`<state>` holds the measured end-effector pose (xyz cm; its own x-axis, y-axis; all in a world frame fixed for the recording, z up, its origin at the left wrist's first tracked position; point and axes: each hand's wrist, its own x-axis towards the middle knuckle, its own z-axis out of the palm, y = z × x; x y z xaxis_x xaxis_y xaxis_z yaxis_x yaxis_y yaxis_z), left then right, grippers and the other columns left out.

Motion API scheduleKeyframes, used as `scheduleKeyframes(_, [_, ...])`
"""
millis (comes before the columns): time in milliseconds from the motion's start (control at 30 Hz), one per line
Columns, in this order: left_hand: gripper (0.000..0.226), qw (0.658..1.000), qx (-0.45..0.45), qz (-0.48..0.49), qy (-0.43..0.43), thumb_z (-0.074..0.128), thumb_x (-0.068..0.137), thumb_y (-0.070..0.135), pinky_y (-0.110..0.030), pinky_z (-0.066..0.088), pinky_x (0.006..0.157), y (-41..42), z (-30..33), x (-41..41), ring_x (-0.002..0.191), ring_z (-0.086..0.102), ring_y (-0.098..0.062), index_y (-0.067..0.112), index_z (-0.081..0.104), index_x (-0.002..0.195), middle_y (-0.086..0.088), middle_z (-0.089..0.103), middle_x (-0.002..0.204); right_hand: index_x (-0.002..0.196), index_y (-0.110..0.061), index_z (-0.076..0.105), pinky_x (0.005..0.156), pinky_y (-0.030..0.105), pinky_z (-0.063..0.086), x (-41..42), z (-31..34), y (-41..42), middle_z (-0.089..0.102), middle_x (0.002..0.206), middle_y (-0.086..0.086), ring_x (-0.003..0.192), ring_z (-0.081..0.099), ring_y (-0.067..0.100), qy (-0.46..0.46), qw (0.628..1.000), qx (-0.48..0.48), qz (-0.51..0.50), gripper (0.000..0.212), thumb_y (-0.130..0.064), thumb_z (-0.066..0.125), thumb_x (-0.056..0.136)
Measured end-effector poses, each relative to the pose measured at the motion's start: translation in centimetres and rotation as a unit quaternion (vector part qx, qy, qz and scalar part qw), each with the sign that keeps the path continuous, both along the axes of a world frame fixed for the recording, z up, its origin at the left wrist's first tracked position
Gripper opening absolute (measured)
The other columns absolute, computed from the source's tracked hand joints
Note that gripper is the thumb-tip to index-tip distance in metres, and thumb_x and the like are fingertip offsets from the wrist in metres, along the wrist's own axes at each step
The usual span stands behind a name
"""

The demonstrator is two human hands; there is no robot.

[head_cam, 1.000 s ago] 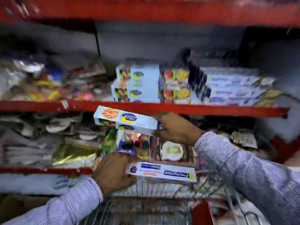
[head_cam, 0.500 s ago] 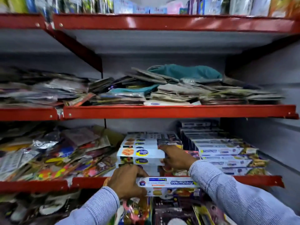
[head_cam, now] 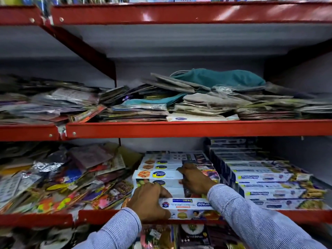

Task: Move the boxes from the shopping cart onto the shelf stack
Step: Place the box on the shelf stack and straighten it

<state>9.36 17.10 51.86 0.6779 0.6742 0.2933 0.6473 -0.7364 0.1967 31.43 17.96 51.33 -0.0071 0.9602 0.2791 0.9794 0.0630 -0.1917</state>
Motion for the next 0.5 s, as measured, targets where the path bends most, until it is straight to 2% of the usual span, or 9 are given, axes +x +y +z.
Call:
scheduleKeyframes(133, [0.054, 1.000, 0.000, 0.001, 0.000, 0.075, 0.060, 0.050, -0.018, 0.048, 0.081, 0.9, 0.0, 0.3, 0.096, 0.065, -0.007, 0.046, 0.068, 0.113, 0.020, 0.073, 0.109, 0.128, -0.003, 0.057, 0.099, 0.028, 0.042, 0.4, 0.7, 0.5, 0.052, 0.123, 0.015, 0.112, 0.055, 0.030, 0.032, 0.999, 0.008, -0.004, 0.045, -0.015, 0.069, 0.086])
scheduleKeyframes(267, [0.052, 1.000, 0.012, -0.007, 0.000, 0.078, 0.066, 0.046, -0.017, 0.040, 0.072, 1.6, 0.5, 1.1, 0.098, 0.064, -0.011, 0.040, 0.069, 0.116, 0.016, 0.072, 0.112, 0.118, -0.009, 0.067, 0.089, 0.030, 0.051, 1.1, 1.7, 0.8, 0.068, 0.116, 0.010, 0.101, 0.065, 0.024, 0.036, 0.999, 0.007, -0.011, 0.042, -0.021, 0.077, 0.079])
scheduleKeyframes(367, [0.051, 1.000, 0.003, -0.005, -0.008, 0.078, 0.062, 0.048, -0.021, 0.052, 0.076, 2.5, 1.1, 1.7, 0.092, 0.067, -0.007, 0.041, 0.070, 0.113, 0.019, 0.074, 0.107, 0.111, -0.008, 0.070, 0.087, 0.027, 0.056, 1.5, 2.3, 1.1, 0.075, 0.108, 0.011, 0.090, 0.071, 0.016, 0.079, 0.997, -0.008, -0.010, 0.031, -0.014, 0.075, 0.081])
scheduleKeyframes(433, [0.047, 1.000, -0.003, -0.001, -0.015, 0.077, 0.061, 0.049, -0.024, 0.056, 0.071, 3.4, 1.3, 2.3, 0.085, 0.068, -0.004, 0.042, 0.072, 0.108, 0.020, 0.075, 0.101, 0.107, -0.007, 0.072, 0.076, 0.020, 0.054, 1.7, 3.0, 0.9, 0.077, 0.099, 0.012, 0.078, 0.071, 0.013, 0.088, 0.996, -0.009, -0.004, 0.023, -0.012, 0.069, 0.085])
scheduleKeyframes(500, [0.047, 1.000, 0.002, 0.005, -0.026, 0.078, 0.061, 0.049, -0.024, 0.055, 0.067, 4.2, 1.5, 2.7, 0.083, 0.067, -0.004, 0.040, 0.071, 0.106, 0.019, 0.075, 0.101, 0.104, -0.009, 0.074, 0.072, 0.014, 0.047, 1.9, 3.6, 0.3, 0.077, 0.099, 0.009, 0.081, 0.070, 0.011, 0.083, 0.997, 0.010, -0.004, 0.020, -0.015, 0.067, 0.087])
